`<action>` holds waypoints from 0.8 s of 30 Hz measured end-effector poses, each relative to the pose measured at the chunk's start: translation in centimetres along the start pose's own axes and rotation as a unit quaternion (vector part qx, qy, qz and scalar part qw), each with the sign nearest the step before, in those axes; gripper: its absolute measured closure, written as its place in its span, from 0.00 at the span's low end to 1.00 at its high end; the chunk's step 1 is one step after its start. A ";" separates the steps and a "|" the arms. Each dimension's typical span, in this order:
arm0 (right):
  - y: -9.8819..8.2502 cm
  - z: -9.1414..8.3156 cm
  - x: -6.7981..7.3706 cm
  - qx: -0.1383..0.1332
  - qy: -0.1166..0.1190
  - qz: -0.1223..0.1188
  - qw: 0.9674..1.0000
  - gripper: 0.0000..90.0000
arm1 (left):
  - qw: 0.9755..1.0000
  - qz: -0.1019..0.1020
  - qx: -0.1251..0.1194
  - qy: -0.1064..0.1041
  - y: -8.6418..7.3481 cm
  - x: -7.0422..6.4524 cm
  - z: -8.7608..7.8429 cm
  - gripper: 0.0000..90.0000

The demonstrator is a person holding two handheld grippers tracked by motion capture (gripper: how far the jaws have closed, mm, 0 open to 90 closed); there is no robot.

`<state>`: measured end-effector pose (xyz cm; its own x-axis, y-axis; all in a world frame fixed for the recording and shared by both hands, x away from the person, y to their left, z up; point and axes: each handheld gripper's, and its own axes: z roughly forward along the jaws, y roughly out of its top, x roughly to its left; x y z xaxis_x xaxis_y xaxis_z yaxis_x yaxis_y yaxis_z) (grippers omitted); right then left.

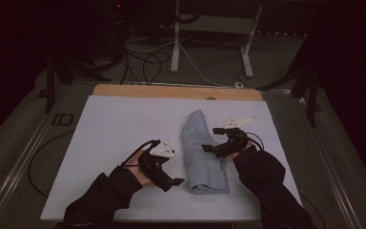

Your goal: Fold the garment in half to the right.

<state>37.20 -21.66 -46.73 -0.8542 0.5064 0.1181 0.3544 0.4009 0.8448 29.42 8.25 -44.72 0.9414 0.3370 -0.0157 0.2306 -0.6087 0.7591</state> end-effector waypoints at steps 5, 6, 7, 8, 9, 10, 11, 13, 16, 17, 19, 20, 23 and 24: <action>-1.4 -1.3 1.7 0.009 0.008 -0.010 1.000 0.19 | 0.999 -0.004 -0.012 0.030 -1.9 0.5 -1.5 0.01; -1.7 -1.7 2.0 0.011 0.012 -0.010 1.000 0.22 | 0.999 -0.004 -0.011 0.034 -2.3 0.6 -1.8 0.01; -2.0 -2.0 2.3 0.012 0.009 -0.010 1.000 0.22 | 0.999 -0.008 -0.007 0.037 -2.8 0.7 -2.0 0.01; -2.3 -2.4 2.6 0.013 0.009 -0.012 1.000 0.23 | 0.999 -0.016 -0.008 0.039 -3.3 0.9 -2.3 0.01; -2.6 -2.8 2.9 0.014 0.011 -0.011 1.000 0.26 | 0.999 -0.023 -0.009 0.041 -3.7 1.0 -2.6 0.01; -3.0 -3.1 3.2 0.017 0.012 -0.009 1.000 0.27 | 0.999 -0.029 -0.009 0.041 -4.2 1.2 -2.9 0.01; -3.3 -3.4 3.5 0.020 0.015 -0.010 1.000 0.28 | 0.998 -0.033 -0.008 0.045 -4.6 1.3 -3.2 0.01; -4.1 -4.0 4.3 0.024 0.020 -0.014 0.999 0.32 | 0.998 -0.038 -0.009 0.054 -5.4 1.4 -3.7 0.01; -5.3 -4.7 5.6 0.036 0.033 -0.018 0.999 0.36 | 0.997 -0.052 -0.011 0.059 -6.5 1.6 -4.5 0.01; -5.7 -4.9 6.0 0.041 0.034 -0.019 0.998 0.40 | 0.996 -0.055 -0.012 0.062 -6.9 1.7 -4.7 0.01; -6.6 -5.1 6.6 0.045 0.046 -0.023 0.998 0.46 | 0.996 -0.063 -0.013 0.066 -7.6 1.8 -5.2 0.01; -7.1 -5.2 6.8 0.052 0.045 -0.029 0.997 0.52 | 0.995 -0.069 -0.015 0.067 -7.9 1.9 -5.4 0.01; -8.3 -4.9 7.3 0.076 0.030 -0.059 0.995 0.61 | 0.994 -0.079 -0.019 0.072 -8.7 2.0 -5.9 0.01; -8.6 -4.7 7.2 0.085 0.027 -0.066 0.994 0.63 | 0.994 -0.082 -0.021 0.073 -9.0 2.1 -6.1 0.01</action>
<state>26.20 -25.02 -50.65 -0.9154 0.4001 0.0439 0.2927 0.5868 0.7550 27.82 18.77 -47.62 0.8459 0.5312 -0.0489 0.3639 -0.5076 0.7810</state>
